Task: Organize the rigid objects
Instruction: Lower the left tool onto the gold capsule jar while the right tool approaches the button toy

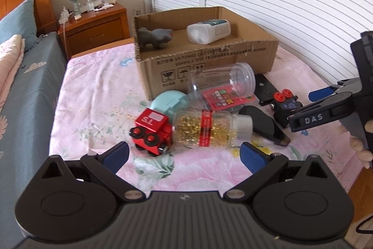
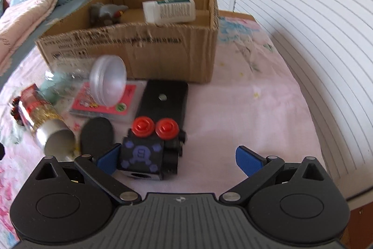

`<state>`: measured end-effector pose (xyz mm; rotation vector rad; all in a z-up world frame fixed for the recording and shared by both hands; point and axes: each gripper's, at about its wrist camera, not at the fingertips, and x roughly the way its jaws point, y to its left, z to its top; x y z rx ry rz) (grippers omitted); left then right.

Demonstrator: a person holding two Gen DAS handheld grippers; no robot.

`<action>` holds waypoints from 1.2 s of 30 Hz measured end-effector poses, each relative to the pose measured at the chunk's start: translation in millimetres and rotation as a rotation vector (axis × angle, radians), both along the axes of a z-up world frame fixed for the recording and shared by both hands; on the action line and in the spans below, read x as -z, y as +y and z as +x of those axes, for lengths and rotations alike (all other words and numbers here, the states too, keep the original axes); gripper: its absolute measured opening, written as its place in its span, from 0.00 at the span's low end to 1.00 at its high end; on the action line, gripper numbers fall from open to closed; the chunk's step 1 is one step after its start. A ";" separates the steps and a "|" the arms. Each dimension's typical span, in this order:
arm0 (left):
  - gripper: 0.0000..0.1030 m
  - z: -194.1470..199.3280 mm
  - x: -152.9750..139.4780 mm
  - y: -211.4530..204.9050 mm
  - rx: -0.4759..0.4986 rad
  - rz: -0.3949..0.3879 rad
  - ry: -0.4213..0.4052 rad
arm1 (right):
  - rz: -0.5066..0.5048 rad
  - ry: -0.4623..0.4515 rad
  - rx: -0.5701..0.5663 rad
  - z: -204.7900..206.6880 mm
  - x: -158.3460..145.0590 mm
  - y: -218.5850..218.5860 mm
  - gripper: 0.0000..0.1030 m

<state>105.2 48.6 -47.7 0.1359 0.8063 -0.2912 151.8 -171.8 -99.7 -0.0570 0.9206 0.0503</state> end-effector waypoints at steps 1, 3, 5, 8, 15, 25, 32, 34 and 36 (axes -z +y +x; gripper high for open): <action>0.98 0.6 0.9 -1.9 0.006 -0.001 0.001 | -0.009 -0.001 0.006 -0.8 1.6 -1.6 1.00; 0.98 2.2 2.4 -5.8 0.021 0.002 0.004 | -0.016 -0.006 0.015 -2.3 2.8 -6.4 1.00; 0.98 4.3 4.2 -9.7 0.036 0.003 0.007 | -0.002 -0.003 0.022 -1.8 3.3 -13.3 1.00; 0.98 8.9 7.8 -14.8 0.050 0.006 0.009 | 0.002 -0.005 -0.005 -1.7 3.9 -18.4 1.00; 0.98 24.8 12.6 -22.5 0.065 -0.035 0.009 | 0.005 -0.032 -0.037 -4.6 5.6 -20.4 1.00; 0.98 35.8 21.2 -37.7 0.115 -0.054 0.040 | 0.007 -0.054 -0.051 -7.3 6.8 -21.7 1.00; 0.97 41.7 31.0 -46.8 0.091 -0.039 0.032 | 0.008 -0.064 -0.057 -8.6 7.0 -22.0 1.00; 0.94 43.0 33.5 -50.0 0.088 -0.018 0.026 | 0.008 -0.069 -0.059 -9.4 7.4 -22.2 1.00; 0.90 42.3 35.6 -51.5 0.084 0.010 0.015 | 0.009 -0.072 -0.062 -9.7 7.6 -22.5 1.00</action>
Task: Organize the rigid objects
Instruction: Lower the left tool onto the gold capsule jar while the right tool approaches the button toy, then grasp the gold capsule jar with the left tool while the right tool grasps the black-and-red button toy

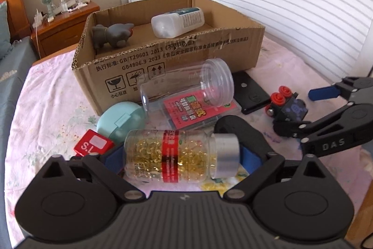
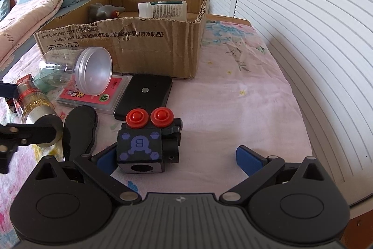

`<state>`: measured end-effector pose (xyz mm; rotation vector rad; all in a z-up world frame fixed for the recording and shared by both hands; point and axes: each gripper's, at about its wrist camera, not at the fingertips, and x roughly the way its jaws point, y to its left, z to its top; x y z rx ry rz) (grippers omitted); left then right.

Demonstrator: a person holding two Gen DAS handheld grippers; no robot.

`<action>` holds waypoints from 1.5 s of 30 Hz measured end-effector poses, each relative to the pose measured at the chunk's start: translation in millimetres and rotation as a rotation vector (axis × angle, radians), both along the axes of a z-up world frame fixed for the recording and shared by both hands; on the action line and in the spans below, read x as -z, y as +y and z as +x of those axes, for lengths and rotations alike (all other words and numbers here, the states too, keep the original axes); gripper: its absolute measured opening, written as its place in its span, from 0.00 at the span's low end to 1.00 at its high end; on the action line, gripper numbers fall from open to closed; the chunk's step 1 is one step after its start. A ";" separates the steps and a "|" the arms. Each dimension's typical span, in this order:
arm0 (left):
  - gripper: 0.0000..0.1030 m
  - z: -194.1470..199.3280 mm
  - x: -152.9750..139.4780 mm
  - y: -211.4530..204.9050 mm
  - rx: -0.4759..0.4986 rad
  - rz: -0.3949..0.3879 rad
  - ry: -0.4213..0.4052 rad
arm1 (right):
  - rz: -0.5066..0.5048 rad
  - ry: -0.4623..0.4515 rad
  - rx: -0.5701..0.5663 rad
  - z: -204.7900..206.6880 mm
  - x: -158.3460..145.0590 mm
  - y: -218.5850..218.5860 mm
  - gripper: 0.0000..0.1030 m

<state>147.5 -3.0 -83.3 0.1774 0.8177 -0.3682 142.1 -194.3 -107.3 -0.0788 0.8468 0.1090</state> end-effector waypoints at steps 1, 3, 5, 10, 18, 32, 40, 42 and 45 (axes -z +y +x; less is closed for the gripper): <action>0.90 -1.0 0.2 0.9 0.007 0.000 -0.001 | 0.000 -0.001 -0.002 -0.1 0.0 0.0 1.00; 0.90 -3.5 -0.1 4.7 0.017 -0.006 0.017 | 0.000 -0.004 -0.003 -0.3 0.0 -0.3 1.00; 0.90 -8.8 0.1 9.6 0.020 -0.008 0.026 | 0.000 -0.005 -0.005 -0.4 -0.1 -0.4 1.00; 0.90 -15.6 3.2 19.1 0.001 -0.020 0.050 | 0.001 -0.012 -0.024 1.9 0.3 2.5 1.00; 0.90 -10.1 7.2 13.5 -0.004 0.001 0.050 | 0.003 -0.014 -0.087 6.8 -2.8 12.8 0.93; 0.90 -1.4 1.1 14.2 0.019 -0.014 0.039 | -0.015 -0.002 -0.141 2.6 -12.4 22.4 0.57; 0.90 -10.0 -18.4 19.2 0.066 0.031 0.044 | -0.062 0.002 -0.196 -2.6 -22.7 24.1 0.57; 0.90 -12.0 -26.7 22.2 0.077 0.030 0.046 | -0.064 -0.001 -0.215 -4.7 -28.8 23.3 0.57; 0.90 -13.5 -41.8 25.8 0.102 0.021 0.056 | -0.056 0.000 -0.249 -7.5 -39.3 22.1 0.57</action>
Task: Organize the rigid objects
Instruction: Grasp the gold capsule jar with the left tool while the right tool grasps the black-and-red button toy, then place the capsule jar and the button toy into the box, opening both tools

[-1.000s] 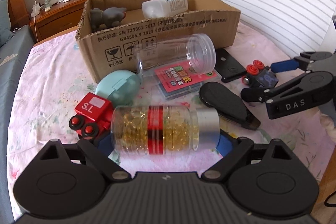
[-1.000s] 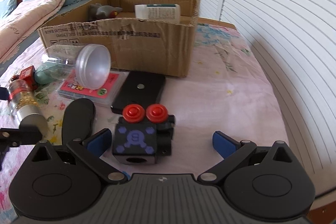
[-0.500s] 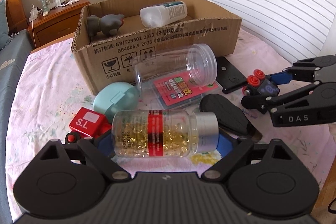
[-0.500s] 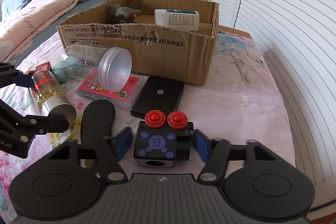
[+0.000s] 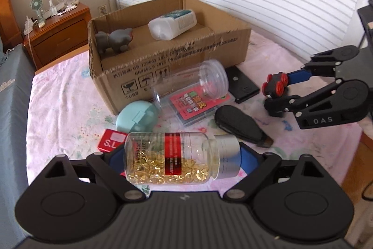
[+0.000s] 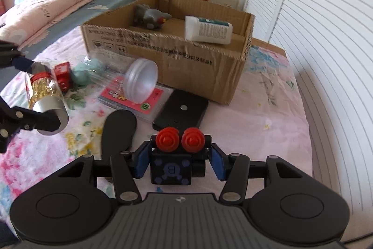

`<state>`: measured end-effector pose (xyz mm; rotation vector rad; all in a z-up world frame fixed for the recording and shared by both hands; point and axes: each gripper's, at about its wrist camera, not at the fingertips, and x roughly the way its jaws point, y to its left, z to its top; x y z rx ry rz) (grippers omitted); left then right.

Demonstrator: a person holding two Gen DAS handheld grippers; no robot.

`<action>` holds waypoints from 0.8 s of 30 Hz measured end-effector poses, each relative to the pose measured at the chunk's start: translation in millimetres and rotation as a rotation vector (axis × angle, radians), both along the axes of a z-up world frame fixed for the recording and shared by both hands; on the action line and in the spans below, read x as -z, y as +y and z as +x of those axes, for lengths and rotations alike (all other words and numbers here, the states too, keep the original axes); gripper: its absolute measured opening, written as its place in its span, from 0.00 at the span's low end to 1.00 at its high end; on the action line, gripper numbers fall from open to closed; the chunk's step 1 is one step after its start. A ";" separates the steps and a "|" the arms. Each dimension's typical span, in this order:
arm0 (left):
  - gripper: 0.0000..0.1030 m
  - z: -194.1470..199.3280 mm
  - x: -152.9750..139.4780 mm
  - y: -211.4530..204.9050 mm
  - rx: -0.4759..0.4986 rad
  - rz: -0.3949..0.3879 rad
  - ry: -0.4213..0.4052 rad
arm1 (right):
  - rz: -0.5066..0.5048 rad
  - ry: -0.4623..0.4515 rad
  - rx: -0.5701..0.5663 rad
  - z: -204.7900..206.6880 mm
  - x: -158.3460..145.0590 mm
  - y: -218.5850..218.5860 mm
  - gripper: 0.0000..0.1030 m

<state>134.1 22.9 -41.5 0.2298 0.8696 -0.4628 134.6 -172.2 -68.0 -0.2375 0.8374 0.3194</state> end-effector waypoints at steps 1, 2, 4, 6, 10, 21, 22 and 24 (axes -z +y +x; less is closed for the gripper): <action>0.90 0.5 -5.2 0.7 0.009 -0.001 0.003 | 0.000 0.001 -0.011 -0.8 -3.7 -0.1 0.56; 0.90 0.9 -10.8 1.0 0.016 0.000 0.002 | -0.001 -0.002 -0.022 -1.3 -7.3 0.0 0.56; 0.90 2.0 -22.0 0.5 0.035 0.008 -0.012 | -0.001 -0.003 -0.050 -3.0 -15.8 0.6 0.56; 0.90 5.0 -31.9 -1.0 0.046 0.018 -0.031 | -0.004 -0.013 -0.073 -4.0 -24.7 1.3 0.56; 0.90 18.9 -50.3 -4.0 0.045 0.022 -0.079 | 0.014 -0.036 -0.098 -3.0 -41.5 1.1 0.56; 0.90 90.4 -72.0 -17.9 -0.008 0.022 -0.170 | 0.028 -0.094 -0.091 6.9 -69.6 0.0 0.56; 0.90 95.6 -71.0 -18.2 -0.015 0.024 -0.169 | 0.027 -0.097 -0.090 7.4 -71.0 -0.7 0.56; 0.90 104.8 -68.1 -18.9 -0.027 0.030 -0.165 | 0.026 -0.104 -0.088 8.1 -74.2 -2.1 0.56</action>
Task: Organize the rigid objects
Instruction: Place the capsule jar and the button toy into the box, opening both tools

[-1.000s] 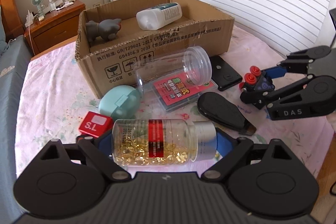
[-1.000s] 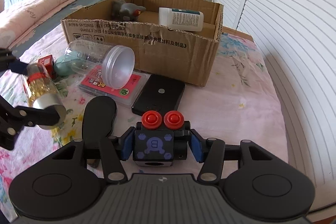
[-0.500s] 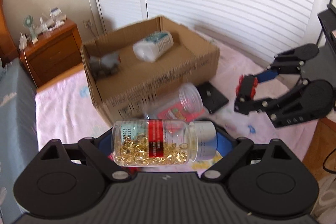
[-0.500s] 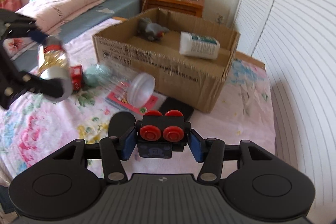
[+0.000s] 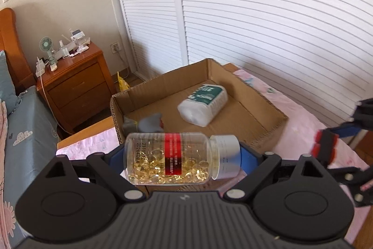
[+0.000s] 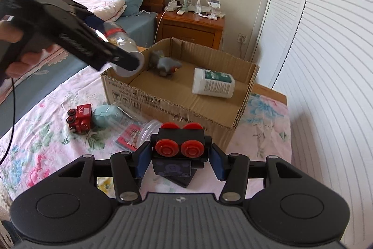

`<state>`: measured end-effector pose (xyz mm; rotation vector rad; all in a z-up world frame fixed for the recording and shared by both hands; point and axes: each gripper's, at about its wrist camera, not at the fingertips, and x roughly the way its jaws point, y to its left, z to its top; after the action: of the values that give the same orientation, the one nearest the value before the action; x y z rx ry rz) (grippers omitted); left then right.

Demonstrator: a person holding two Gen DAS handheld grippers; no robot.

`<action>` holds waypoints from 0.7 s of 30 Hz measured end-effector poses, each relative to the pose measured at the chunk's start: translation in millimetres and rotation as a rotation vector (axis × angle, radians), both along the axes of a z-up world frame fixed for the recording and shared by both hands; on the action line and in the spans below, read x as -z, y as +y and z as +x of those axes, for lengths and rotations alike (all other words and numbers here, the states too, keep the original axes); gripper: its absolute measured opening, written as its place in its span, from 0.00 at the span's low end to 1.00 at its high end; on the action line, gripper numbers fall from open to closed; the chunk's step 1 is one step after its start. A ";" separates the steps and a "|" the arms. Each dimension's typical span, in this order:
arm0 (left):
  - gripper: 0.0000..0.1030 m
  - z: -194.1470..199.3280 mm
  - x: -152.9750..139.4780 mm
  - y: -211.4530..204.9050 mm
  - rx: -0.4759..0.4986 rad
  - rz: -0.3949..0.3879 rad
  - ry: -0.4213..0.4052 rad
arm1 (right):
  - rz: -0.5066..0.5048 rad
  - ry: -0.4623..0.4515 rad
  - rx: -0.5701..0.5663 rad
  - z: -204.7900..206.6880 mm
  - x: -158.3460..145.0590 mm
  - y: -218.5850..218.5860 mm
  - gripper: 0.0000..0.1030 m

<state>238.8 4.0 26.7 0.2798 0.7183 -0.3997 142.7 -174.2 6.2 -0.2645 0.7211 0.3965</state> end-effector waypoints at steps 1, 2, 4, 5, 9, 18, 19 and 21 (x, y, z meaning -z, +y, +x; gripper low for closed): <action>0.90 2.2 1.4 0.3 -0.002 0.004 0.001 | -0.001 -0.002 0.000 0.6 -1.6 -0.4 0.56; 0.90 5.4 3.3 -0.3 -0.007 0.008 0.002 | -0.002 -0.005 0.000 0.6 -3.1 -0.7 0.56; 0.90 9.0 6.9 -0.7 -0.015 0.014 0.005 | -0.006 -0.010 0.001 2.2 -5.6 -1.7 0.56; 0.90 11.0 8.6 -0.3 -0.023 0.014 0.005 | -0.006 -0.011 0.002 3.3 -6.6 -2.2 0.56; 0.92 15.0 14.0 2.8 -0.048 -0.003 0.001 | 0.001 -0.015 0.002 6.1 -10.3 -1.1 0.56; 0.97 -8.5 18.9 7.6 -0.061 -0.009 0.001 | -0.001 -0.010 -0.010 8.7 -11.2 4.4 0.56; 0.97 -12.7 20.0 7.4 -0.064 -0.006 0.002 | 0.000 -0.008 -0.009 9.3 -11.0 4.7 0.56; 0.97 -21.5 21.5 7.2 -0.063 -0.008 0.004 | 0.002 -0.005 -0.006 10.0 -10.8 5.3 0.56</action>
<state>217.4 11.2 5.1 0.2489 0.7273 -0.3435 152.7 -168.9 17.0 -0.2654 0.7155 0.4026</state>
